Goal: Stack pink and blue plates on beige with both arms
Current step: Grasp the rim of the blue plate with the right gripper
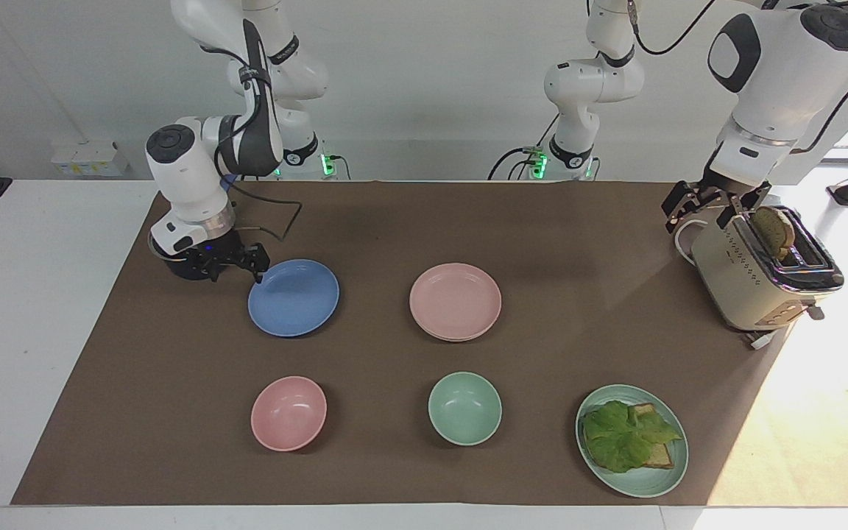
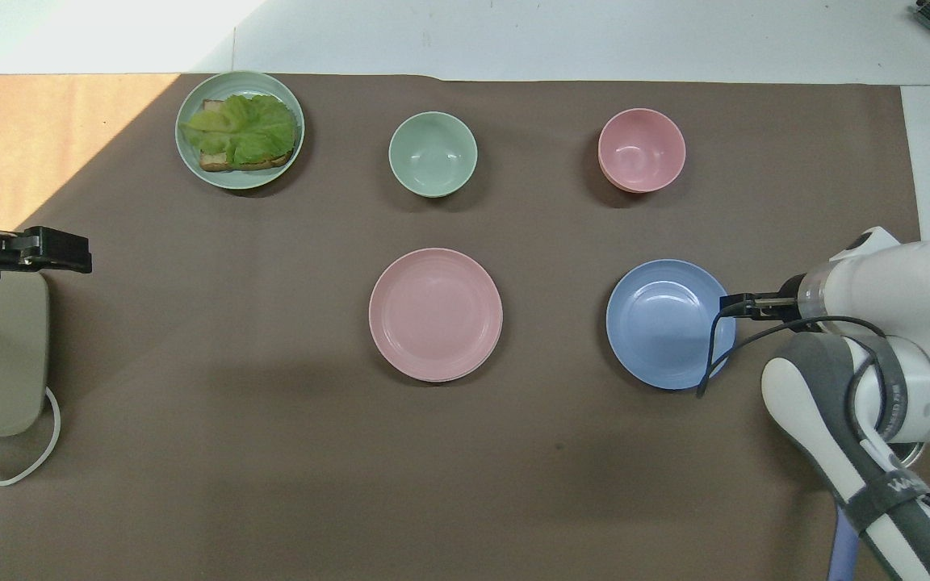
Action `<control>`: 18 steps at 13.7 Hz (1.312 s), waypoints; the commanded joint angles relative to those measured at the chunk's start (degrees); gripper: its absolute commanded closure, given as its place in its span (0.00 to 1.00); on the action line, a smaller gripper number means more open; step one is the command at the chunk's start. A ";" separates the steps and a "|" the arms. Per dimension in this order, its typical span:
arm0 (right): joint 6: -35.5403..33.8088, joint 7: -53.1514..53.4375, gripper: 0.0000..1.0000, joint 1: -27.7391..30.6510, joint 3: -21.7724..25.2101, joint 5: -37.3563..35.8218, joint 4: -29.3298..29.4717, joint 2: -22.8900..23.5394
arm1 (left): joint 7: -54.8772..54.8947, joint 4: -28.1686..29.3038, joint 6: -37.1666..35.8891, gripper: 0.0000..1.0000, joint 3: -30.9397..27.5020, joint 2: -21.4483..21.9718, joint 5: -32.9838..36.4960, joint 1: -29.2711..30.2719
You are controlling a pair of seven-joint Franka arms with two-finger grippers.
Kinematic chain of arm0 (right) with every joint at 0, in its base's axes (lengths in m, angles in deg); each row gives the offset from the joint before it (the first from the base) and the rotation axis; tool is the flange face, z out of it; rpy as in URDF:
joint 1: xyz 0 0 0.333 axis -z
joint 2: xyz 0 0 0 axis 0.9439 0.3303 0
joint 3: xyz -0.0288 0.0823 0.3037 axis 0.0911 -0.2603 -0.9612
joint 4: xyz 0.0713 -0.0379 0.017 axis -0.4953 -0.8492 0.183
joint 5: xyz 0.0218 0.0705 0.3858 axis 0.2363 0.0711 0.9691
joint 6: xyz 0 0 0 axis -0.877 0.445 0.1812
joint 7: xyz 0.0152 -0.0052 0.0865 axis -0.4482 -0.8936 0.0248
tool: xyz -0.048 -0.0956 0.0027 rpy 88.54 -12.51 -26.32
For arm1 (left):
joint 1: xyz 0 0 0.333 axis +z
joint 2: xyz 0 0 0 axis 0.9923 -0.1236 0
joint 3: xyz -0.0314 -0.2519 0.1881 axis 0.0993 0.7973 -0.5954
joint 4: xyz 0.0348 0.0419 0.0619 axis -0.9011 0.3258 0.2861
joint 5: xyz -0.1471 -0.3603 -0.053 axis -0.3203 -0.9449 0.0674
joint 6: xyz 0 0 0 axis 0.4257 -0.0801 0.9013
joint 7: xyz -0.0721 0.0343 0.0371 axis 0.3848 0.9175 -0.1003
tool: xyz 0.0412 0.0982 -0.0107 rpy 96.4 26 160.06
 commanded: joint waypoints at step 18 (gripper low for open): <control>-0.83 -2.35 1.00 0.62 -0.44 9.89 0.83 1.54 | 0.00 -0.09 -2.34 0.00 0.64 0.29 -0.52 0.57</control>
